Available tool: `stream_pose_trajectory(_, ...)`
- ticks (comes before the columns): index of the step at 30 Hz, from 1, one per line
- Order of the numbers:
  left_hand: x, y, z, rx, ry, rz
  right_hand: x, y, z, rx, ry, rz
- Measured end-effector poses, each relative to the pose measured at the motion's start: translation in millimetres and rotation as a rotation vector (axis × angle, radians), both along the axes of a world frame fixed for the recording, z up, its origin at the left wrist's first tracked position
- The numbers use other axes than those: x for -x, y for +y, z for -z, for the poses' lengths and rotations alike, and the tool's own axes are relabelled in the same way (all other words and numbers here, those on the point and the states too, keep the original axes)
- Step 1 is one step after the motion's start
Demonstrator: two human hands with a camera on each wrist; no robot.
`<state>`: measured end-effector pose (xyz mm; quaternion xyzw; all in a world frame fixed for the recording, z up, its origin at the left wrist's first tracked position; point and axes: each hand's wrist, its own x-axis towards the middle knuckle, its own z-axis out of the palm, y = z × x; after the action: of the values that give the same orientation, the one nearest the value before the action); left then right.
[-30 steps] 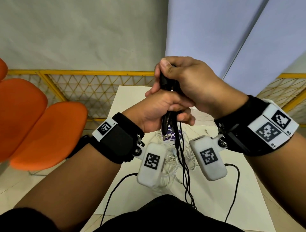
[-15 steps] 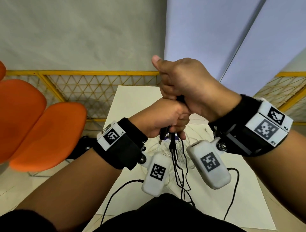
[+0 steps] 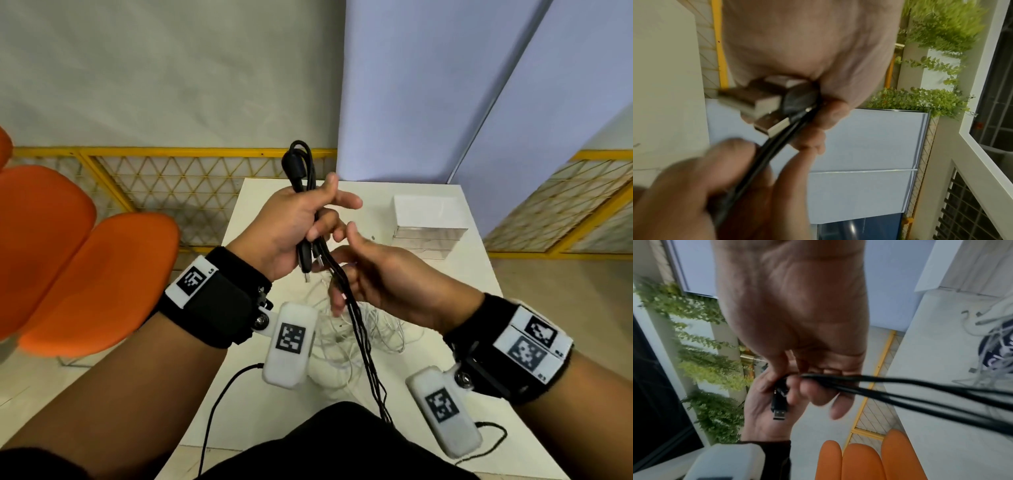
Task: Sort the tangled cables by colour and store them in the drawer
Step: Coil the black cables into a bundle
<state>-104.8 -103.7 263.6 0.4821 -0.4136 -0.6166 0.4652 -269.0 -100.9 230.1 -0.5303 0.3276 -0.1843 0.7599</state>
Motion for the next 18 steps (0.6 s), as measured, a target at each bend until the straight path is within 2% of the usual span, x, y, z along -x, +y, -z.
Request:
stream_pose_trajectory(7, -1, 0, 2, -0.087, -0.032, 0.067, 12, 0, -11, 0.22, 0.249, -0.074)
stream_pose_trajectory(13, 6, 2, 2, -0.178, -0.117, 0.177, 26, -9, -22, 0.398, 0.511, -0.239)
stream_pose_trajectory(18, 13, 2, -1, -0.184, -0.192, 0.267, 30, -13, -38, 0.48, 0.688, -0.348)
